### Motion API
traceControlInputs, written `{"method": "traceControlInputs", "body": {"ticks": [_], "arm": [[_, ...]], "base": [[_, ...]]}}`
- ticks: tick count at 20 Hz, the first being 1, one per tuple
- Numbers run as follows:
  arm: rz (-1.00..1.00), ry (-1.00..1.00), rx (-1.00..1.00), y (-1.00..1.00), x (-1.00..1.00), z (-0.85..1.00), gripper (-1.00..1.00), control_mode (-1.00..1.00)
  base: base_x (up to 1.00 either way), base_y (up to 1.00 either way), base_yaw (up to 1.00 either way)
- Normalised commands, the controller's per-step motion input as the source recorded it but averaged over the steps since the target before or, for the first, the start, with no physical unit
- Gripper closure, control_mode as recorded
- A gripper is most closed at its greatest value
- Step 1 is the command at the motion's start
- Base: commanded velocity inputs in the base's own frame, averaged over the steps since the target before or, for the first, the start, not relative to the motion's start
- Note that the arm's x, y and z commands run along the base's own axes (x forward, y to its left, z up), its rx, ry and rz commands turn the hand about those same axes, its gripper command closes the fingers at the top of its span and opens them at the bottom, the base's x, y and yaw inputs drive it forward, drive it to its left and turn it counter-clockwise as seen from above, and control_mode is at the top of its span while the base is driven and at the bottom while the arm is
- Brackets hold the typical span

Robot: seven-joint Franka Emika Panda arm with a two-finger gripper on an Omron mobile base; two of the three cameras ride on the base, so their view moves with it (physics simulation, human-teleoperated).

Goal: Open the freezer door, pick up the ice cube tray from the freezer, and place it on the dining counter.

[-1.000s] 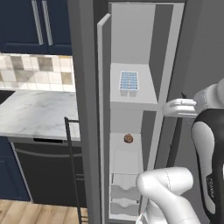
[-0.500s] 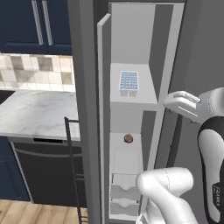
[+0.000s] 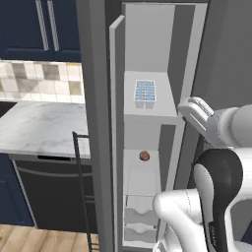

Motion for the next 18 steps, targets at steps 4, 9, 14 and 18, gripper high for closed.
{"method": "traceControlInputs", "body": {"ticks": [4, 9, 14, 18], "arm": [[-0.33, 0.0, 0.27, 0.0, 0.0, 0.14, -1.0, -1.0], [-0.27, 0.0, 0.3, -0.01, 0.03, 0.18, -1.0, -1.0], [-0.18, 0.0, 0.28, -0.12, 0.06, 0.01, -1.0, -1.0], [-0.04, -0.02, 0.18, -0.21, 0.14, 0.0, -1.0, -1.0]], "base": [[0.0, 0.0, 0.0], [0.0, 0.0, 0.0], [0.0, 0.0, 0.0], [0.0, 0.0, 0.0]]}}
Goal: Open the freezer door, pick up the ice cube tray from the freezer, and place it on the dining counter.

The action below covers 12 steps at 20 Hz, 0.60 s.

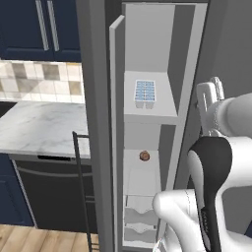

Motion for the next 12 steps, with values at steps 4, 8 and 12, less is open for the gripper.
{"method": "traceControlInputs", "body": {"ticks": [4, 8, 12], "arm": [[0.0, -0.11, 0.14, -0.22, 0.24, 0.0, -1.0, -1.0], [0.02, -0.05, 0.06, -0.01, 0.32, 0.0, -1.0, -1.0], [0.02, -0.14, 0.0, 0.0, 0.23, 0.0, -1.0, -1.0]], "base": [[0.0, 0.0, 0.0], [0.0, 0.0, 0.0], [0.0, 0.0, 0.0]]}}
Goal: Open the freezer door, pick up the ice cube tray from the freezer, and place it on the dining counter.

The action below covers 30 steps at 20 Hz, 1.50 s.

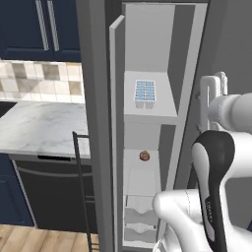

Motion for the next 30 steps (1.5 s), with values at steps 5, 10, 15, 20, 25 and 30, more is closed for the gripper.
{"method": "traceControlInputs", "body": {"ticks": [5, 10, 15, 20, 25, 30], "arm": [[0.0, -0.12, 0.0, 0.0, 0.27, 0.0, -1.0, -1.0], [0.0, -0.12, 0.0, 0.0, 0.26, 0.0, -1.0, -1.0], [0.0, -0.04, 0.0, 0.0, 0.2, 0.0, -1.0, -1.0], [0.0, 0.0, 0.0, 0.0, 0.04, 0.01, -1.0, -1.0], [0.0, 0.0, 0.0, 0.0, 0.06, 0.0, -1.0, -1.0], [0.0, 0.0, 0.0, 0.0, 0.1, 0.0, -1.0, -1.0]], "base": [[0.0, 0.0, 0.0], [0.0, 0.0, 0.0], [0.0, 0.0, 0.0], [0.0, 0.0, 0.0], [0.0, 0.0, 0.0], [0.0, 0.0, 0.0]]}}
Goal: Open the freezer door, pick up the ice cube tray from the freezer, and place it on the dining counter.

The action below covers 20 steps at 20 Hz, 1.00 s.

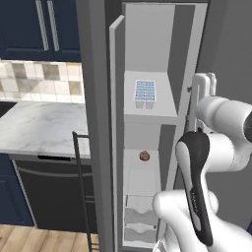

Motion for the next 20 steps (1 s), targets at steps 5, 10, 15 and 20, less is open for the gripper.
{"method": "traceControlInputs", "body": {"ticks": [5, 10, 15, 20], "arm": [[0.0, 0.0, 0.0, 0.0, 0.24, 0.0, -1.0, -1.0], [0.0, 0.0, 0.0, 0.0, 0.26, -0.07, -1.0, -1.0], [0.0, 0.01, 0.0, 0.03, 0.15, -0.12, -1.0, -1.0], [0.0, 0.01, -0.02, 0.11, 0.26, -0.12, -1.0, -1.0]], "base": [[0.0, 0.0, 0.0], [0.0, 0.0, 0.0], [0.0, 0.0, 0.0], [0.0, 0.0, 0.0]]}}
